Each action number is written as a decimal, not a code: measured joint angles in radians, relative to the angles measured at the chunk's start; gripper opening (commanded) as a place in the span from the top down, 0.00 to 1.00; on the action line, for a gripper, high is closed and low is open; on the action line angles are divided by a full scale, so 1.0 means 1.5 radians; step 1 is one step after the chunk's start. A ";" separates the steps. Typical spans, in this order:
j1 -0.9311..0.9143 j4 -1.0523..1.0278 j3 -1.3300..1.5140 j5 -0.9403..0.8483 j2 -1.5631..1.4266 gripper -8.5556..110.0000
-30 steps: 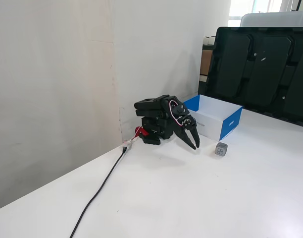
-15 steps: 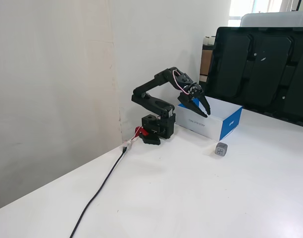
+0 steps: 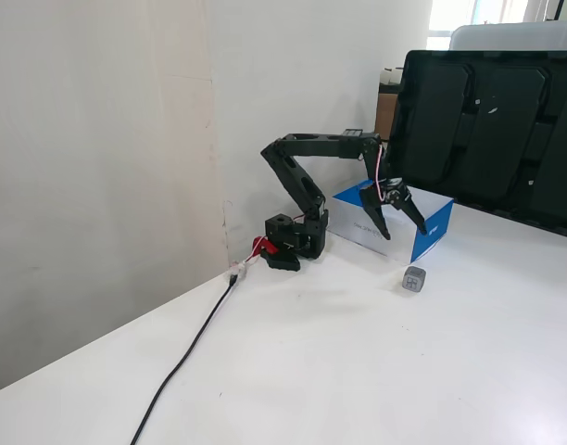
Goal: Pick the gray block and keep it in the box.
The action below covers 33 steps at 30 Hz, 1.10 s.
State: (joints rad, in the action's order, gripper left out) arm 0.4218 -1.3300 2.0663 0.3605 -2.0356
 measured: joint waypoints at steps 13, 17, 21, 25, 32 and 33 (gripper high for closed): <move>-0.013 0.054 -0.223 0.001 0.471 0.64; -0.012 0.054 -0.257 -0.003 0.498 0.64; -0.012 0.054 -0.263 -0.003 0.539 0.65; -0.012 0.066 -0.283 -0.003 0.578 0.89; -0.012 0.069 -0.289 -0.003 0.587 0.93; -0.012 0.062 -0.296 -0.003 0.587 0.93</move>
State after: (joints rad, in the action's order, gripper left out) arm 0.4034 -1.2364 1.6230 0.3559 -1.1551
